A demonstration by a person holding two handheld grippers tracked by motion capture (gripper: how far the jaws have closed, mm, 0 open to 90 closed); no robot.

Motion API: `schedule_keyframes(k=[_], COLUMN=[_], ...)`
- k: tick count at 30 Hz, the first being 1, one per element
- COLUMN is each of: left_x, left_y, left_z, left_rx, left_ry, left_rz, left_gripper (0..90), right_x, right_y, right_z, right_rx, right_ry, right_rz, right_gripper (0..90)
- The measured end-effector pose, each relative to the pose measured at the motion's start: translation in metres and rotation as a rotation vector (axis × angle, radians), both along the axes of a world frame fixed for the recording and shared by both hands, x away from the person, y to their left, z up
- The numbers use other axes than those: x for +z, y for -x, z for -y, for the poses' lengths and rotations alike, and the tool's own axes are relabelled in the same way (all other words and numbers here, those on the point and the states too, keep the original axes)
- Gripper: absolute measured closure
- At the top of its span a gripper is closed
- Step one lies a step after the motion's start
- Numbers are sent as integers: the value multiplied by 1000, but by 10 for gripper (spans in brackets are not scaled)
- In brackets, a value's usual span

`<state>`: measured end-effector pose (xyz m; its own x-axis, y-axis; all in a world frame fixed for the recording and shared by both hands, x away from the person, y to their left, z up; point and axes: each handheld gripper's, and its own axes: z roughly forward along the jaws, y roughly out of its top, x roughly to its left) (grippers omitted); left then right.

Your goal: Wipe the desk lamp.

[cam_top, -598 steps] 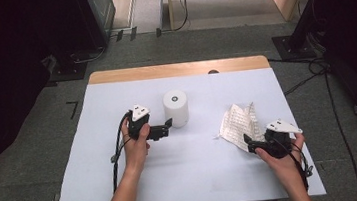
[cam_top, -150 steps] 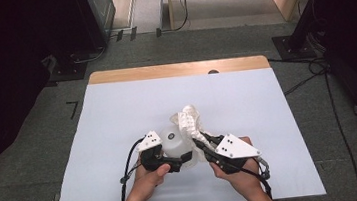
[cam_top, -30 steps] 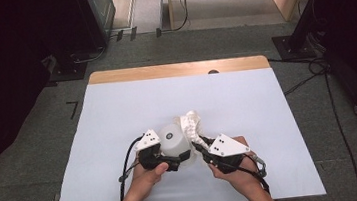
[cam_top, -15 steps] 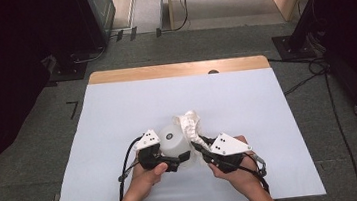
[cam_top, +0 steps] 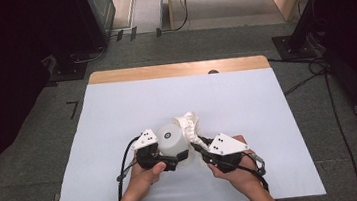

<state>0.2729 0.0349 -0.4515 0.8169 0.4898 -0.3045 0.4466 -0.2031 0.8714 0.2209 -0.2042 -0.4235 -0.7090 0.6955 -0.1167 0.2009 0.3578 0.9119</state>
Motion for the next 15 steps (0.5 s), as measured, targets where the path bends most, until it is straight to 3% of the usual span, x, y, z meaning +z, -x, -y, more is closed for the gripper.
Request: schedule_keyframes(k=[2, 5, 7, 9, 10, 13, 15], left_x=[1, 1, 2, 2, 0, -7, -11], left_y=[-1, -3, -3, -4, -4, -5, -6], left_z=[-1, -5, -6, -6, -5, 1, 3], left_rx=[8, 26, 28, 39, 55, 120, 135], left_ry=[-4, 2, 14, 9, -21, -175, -231], left_rz=[2, 0, 5, 28, 50, 136, 163], left_gripper=[82, 83, 82, 82, 82, 82, 82], right_x=[-6, -22, -27, -26, -23, -16, -14], right_y=[-2, -8, -10, -14, -16, -19, -20], right_z=[0, -2, -2, 5, 9, 25, 33], right_rx=[4, 23, 24, -15, -31, -105, -143], right_ry=[9, 114, 156, 128, 96, 15, -13], right_rz=[-33, -99, -114, -113, -115, -115, -111], right_gripper=[751, 751, 750, 750, 750, 750, 751])
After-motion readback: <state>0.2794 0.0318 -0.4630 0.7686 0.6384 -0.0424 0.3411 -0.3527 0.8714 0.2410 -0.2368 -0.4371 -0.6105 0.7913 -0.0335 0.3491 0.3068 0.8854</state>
